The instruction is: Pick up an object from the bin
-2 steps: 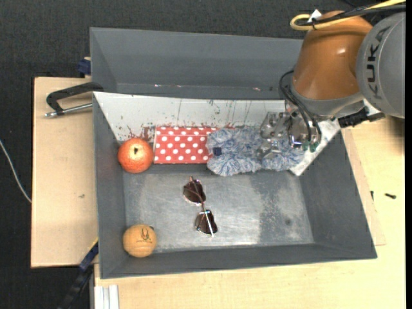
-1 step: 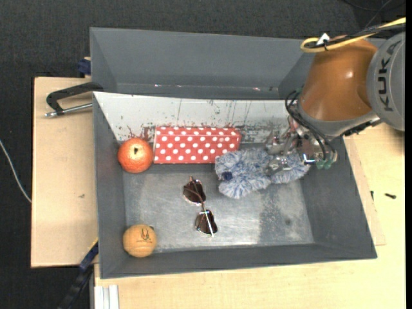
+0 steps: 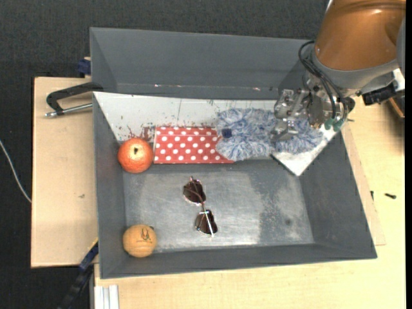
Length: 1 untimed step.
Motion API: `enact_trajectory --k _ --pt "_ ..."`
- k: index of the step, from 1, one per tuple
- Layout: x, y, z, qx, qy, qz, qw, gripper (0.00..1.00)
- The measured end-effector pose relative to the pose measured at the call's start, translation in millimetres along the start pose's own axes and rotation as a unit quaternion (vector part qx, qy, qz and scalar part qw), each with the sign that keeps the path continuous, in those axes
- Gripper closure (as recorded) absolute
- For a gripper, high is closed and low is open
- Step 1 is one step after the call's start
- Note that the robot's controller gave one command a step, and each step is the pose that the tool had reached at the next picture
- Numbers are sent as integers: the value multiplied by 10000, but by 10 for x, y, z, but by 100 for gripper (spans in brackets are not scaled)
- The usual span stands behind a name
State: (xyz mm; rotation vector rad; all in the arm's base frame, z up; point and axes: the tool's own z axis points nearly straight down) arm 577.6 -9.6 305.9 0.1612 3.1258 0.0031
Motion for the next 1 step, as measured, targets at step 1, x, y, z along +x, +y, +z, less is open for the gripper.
enact_trajectory --k 1 --pt "10 -8 26 6 28 3 10000 100"
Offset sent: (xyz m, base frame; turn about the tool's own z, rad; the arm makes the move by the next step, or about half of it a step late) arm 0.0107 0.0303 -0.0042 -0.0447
